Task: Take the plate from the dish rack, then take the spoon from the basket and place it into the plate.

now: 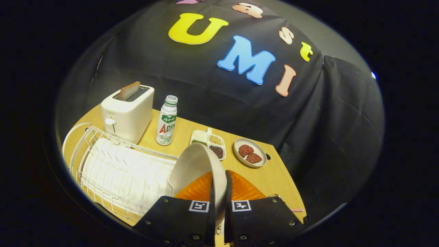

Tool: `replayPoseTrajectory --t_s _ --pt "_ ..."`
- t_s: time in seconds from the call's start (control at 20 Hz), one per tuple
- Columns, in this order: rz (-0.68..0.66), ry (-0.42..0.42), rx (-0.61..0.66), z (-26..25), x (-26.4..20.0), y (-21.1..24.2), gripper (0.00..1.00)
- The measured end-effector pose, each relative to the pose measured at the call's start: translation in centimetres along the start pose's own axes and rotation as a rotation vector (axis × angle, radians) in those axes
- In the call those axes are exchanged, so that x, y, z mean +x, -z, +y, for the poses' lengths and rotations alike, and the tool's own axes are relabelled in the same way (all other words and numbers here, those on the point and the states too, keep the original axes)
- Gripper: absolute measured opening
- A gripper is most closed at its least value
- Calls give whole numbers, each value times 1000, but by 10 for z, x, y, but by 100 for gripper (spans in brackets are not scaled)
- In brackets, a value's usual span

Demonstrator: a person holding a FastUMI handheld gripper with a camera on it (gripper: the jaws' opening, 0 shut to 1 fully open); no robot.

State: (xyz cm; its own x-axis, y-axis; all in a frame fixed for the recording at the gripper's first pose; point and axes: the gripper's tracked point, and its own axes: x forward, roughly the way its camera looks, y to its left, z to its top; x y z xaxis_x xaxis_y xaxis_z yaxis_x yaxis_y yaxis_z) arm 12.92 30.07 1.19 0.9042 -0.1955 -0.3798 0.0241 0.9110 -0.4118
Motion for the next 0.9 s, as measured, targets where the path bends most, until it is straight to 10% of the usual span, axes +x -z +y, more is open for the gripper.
replayPoseTrajectory --t_s 0.9 --pt "-41 52 15 -62 -111 30 10"
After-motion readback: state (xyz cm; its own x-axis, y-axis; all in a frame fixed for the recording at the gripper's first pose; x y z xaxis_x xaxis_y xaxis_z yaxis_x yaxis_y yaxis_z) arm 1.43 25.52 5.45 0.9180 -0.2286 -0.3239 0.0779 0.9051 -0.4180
